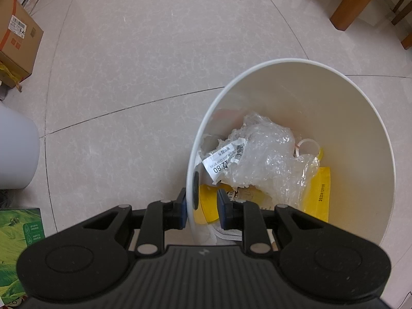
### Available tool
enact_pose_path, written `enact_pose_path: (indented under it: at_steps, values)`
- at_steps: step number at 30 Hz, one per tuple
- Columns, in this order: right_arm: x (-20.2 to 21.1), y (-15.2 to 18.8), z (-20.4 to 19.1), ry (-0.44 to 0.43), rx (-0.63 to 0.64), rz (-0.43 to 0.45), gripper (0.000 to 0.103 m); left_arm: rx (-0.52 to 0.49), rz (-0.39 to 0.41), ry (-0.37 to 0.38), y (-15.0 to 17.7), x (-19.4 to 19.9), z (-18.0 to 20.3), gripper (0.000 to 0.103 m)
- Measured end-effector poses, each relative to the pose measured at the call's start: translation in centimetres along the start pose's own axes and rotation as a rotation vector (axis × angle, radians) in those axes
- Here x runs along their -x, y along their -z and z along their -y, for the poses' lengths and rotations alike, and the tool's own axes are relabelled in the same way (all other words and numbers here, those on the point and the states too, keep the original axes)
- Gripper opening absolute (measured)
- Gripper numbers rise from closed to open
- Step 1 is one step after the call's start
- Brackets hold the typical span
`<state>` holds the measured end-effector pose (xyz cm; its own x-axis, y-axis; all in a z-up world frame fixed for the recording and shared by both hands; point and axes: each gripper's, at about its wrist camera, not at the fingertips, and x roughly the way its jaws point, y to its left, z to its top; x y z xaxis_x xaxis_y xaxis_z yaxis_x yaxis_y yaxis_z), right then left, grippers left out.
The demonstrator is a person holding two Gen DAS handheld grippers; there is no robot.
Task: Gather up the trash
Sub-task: 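Carry the plastic cup over the bin and drop it in with the right tool, then move the right tool down toward the crumpled white paper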
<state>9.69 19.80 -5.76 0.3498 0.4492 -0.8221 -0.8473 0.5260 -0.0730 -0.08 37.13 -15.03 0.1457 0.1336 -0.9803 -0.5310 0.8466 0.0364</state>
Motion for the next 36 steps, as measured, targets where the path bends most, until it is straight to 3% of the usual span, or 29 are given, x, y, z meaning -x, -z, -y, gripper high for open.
enact_pose_path:
  at_steps: [6, 13, 22, 36]
  values:
    - [1.0, 4.7, 3.1, 0.093, -0.087, 0.046, 0.078, -0.003, 0.001, -0.006, 0.0, 0.0, 0.1, 0.021]
    - [-0.7, 12.1, 7.1, 0.171, -0.233, 0.002, 0.078, -0.001, -0.002, -0.007, 0.0, 0.0, 0.2, 0.021]
    - [-6.0, 22.4, 11.1, 0.257, -0.355, -0.130, 0.078, -0.008, -0.001, -0.017, 0.0, 0.1, 0.3, 0.021]
    - [-15.4, 30.5, 13.3, 0.275, -0.373, -0.233, 0.078, 0.004, -0.002, -0.004, 0.1, 0.1, 0.1, 0.021]
